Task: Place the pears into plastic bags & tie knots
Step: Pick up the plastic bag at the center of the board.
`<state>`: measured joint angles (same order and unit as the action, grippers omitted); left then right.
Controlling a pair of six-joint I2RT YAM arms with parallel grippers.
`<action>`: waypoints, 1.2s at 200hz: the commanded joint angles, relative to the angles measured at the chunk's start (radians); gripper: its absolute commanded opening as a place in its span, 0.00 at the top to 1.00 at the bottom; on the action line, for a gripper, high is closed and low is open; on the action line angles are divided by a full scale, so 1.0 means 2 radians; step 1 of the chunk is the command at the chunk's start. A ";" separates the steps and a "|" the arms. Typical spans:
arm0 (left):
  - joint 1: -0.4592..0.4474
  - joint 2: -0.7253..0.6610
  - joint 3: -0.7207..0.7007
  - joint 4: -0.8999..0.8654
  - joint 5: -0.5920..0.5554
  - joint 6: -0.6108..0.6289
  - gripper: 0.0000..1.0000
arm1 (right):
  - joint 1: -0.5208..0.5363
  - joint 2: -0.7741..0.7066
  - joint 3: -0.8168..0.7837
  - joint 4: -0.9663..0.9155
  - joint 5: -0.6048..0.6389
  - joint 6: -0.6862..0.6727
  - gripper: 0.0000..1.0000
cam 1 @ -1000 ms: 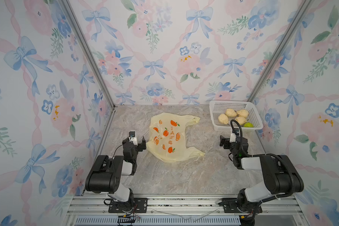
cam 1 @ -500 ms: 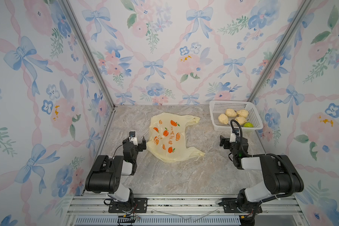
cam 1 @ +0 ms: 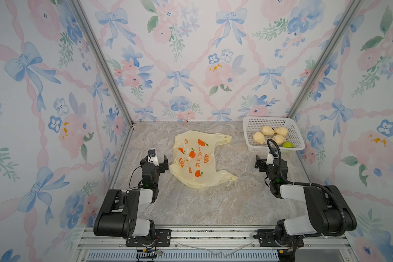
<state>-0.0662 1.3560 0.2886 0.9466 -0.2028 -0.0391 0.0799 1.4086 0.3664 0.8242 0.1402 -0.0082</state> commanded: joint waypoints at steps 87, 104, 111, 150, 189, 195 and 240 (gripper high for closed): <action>-0.070 -0.120 0.229 -0.445 -0.041 -0.145 0.18 | 0.133 -0.117 0.142 -0.355 -0.129 0.082 0.15; -0.093 -0.078 0.272 -0.464 -0.008 -0.173 0.16 | 0.153 -0.066 0.178 -0.393 -0.157 0.120 0.21; -0.105 -0.059 0.286 -0.467 0.009 -0.177 0.17 | 0.159 -0.043 0.182 -0.384 -0.184 0.126 0.21; -0.184 0.023 0.370 -0.509 0.043 -0.161 0.18 | 0.205 0.046 0.213 -0.378 -0.242 0.146 0.23; -0.257 0.125 0.462 -0.577 0.068 -0.132 0.20 | 0.237 0.048 0.166 -0.354 -0.268 0.178 0.30; -0.269 0.142 0.478 -0.595 0.060 -0.132 0.20 | 0.244 0.047 0.157 -0.348 -0.273 0.188 0.31; -0.320 0.217 0.530 -0.644 0.026 -0.155 0.25 | 0.331 -0.001 0.115 -0.291 -0.316 0.230 0.40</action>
<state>-0.6727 1.7374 1.3079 -0.2249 -0.1070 -0.3313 0.6651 1.4998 0.6281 0.1574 -0.4095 0.3878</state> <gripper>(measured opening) 0.770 0.604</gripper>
